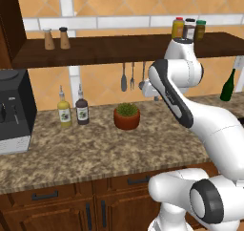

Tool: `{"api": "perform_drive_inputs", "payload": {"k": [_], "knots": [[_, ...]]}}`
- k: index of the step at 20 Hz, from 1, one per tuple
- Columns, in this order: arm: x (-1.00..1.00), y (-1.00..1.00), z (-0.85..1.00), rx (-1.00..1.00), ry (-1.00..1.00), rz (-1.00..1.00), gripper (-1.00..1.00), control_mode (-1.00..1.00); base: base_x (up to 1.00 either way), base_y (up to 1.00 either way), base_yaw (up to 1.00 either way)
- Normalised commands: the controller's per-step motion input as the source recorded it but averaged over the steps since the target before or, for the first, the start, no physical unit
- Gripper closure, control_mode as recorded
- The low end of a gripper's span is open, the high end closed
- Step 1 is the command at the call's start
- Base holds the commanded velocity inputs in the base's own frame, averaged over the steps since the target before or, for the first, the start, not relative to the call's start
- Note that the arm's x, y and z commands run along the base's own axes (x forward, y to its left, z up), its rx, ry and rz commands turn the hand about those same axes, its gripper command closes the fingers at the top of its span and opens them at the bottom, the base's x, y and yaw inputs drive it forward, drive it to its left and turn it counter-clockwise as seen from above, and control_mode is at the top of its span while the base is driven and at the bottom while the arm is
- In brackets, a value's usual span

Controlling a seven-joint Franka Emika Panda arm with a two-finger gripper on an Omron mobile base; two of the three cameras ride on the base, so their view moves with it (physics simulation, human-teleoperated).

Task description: Place the appropriate cutting tool for cutting the eggplant skin on the cutting board.

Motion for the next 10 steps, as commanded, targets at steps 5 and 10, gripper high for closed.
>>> {"api": "perform_drive_inputs", "payload": {"k": [5,10], "knots": [[0.00,0.00,0.00,0.00,0.00,0.00,-1.00,-1.00,0.00,0.00,0.00],[-0.29,-0.30,-0.02,0.00,-0.02,0.00,-1.00,-1.00,0.00,0.00,0.00]]}}
